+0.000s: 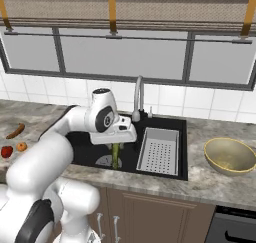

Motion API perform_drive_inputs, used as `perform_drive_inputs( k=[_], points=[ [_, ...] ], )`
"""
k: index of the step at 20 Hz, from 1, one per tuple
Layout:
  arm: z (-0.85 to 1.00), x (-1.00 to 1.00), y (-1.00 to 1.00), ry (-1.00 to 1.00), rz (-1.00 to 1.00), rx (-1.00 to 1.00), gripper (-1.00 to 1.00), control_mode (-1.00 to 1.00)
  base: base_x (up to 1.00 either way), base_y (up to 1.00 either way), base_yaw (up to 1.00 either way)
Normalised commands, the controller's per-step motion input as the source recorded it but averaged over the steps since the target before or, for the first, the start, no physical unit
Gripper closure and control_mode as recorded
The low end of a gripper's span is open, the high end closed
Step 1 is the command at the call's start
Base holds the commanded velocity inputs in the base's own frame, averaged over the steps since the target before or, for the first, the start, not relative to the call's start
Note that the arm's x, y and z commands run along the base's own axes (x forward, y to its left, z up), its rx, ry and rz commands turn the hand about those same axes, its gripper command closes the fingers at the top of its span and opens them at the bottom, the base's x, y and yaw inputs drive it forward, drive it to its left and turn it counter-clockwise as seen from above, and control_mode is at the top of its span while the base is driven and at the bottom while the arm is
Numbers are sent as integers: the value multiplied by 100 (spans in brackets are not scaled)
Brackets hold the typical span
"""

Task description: There is a mixed pile of frozen fruits and vegetables on the counter. Locate all the frozen vegetables and place the items in a bowl on the counter. Take all the frozen fruits and defrost them in a running sink.

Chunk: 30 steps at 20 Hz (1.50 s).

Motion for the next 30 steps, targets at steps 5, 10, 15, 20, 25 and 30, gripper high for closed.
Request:
perform_drive_inputs(
  k=[5, 10, 15, 20, 25, 30],
  points=[
    [37, -16, -80, 0, 2, -4, 100, -100, 0, 0, 0],
    [36, -11, -81, 11, 0, -1, 100, -100, 0, 0, 0],
    [30, 16, -83, 17, -1, 1, 100, -100, 0, 0, 0],
    [16, 36, -81, 3, 3, 9, 100, -100, 0, 0, 0],
    [10, 16, -76, -5, 13, 9, 100, -100, 0, 0, 0],
    [-2, 19, -74, -6, 12, 8, 100, -100, 0, 0, 0]
  ],
)
